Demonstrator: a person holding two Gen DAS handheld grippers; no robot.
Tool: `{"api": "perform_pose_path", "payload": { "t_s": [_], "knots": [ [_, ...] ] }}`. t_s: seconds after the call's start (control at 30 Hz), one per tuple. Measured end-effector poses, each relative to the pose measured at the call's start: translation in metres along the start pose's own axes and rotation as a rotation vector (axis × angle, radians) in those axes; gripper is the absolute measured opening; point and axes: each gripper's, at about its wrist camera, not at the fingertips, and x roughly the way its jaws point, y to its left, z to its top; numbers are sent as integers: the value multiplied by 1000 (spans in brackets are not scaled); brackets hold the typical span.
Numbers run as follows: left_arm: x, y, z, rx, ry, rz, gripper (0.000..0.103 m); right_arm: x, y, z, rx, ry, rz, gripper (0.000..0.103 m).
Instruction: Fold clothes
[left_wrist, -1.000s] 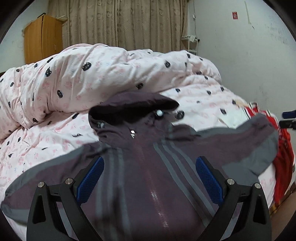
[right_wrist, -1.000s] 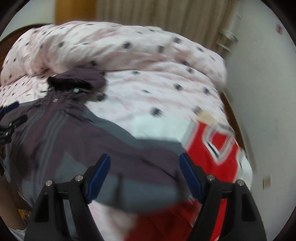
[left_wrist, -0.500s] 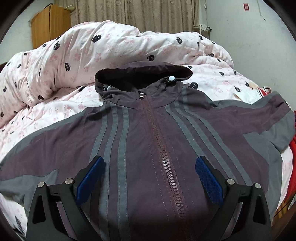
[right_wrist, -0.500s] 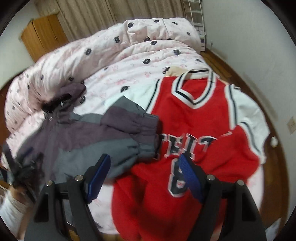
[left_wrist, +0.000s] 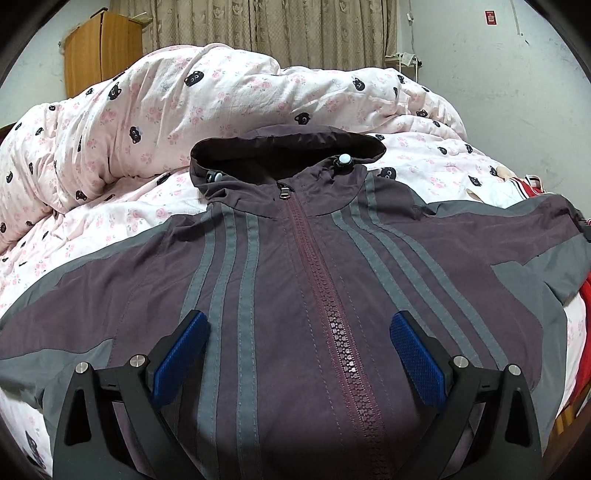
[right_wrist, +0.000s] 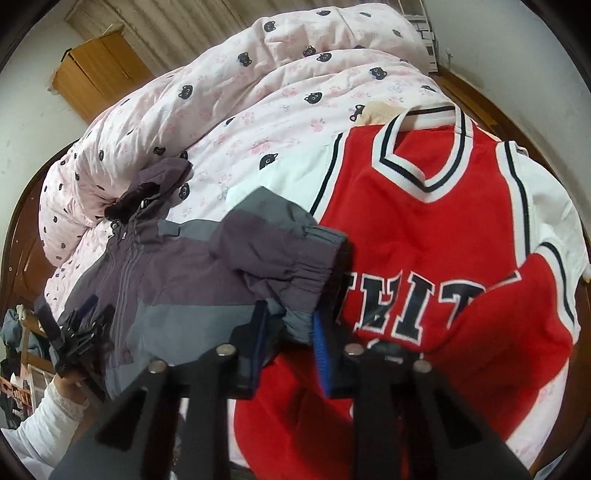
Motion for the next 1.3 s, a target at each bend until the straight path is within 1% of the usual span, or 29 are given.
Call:
{"api": "perform_pose_path", "payload": {
  "t_s": [0.1, 0.2, 0.37, 0.43, 0.47, 0.5, 0.53, 0.57, 0.6, 0.7, 0.8, 0.9, 0.97, 1.03, 1.07, 1.2, 1.3],
  "knots": [
    [-2, 2, 1, -7, -3, -6, 98, -18, 5, -7, -28, 22, -25, 17],
    [0, 3, 0, -6, 0, -7, 98, -25, 5, -14, -32, 55, -76, 17],
    [3, 4, -1, 1, 7, -1, 98, -2, 8, -13, -65, 79, -194, 19],
    [-1, 6, -1, -3, 3, -4, 98, 4, 13, -12, -86, 86, -250, 22],
    [-4, 7, 0, -7, -2, -7, 98, 4, 17, -12, -100, 88, -278, 25],
    [-8, 9, 0, -11, -6, -11, 98, 2, 22, -13, -120, 80, -328, 29],
    [-14, 11, 2, -12, -22, -8, 98, 0, 28, -13, -140, 71, -383, 43],
    [-20, 14, 3, -13, -38, -6, 98, -4, 34, -13, -162, 50, -460, 58],
    [-27, 18, 5, -14, -55, 0, 98, -9, 38, -14, -177, 30, -502, 61],
    [-40, 36, 9, -25, -84, 30, 98, -26, 60, -16, -236, -61, -531, 61],
    [-53, 60, 11, -45, -98, 81, 98, -26, 95, -19, -308, -110, -473, 61],
    [-67, 93, 7, -82, -98, 144, 98, -25, 131, -22, -381, -155, -408, 61],
    [-77, 120, 2, -112, -97, 198, 98, -12, 157, -23, -414, -153, -358, 61],
    [-85, 148, -3, -156, -96, 232, 98, 6, 185, -28, -463, -143, -309, 61],
    [-92, 168, -7, -189, -98, 261, 98, 16, 199, -32, -491, -137, -289, 61],
    [-110, 220, -21, -217, -102, 381, 98, 59, 247, -45, -582, -118, -219, 61],
    [-118, 252, -34, -214, -75, 458, 98, 89, 268, -55, -617, -92, -188, 61]
  ]
}}
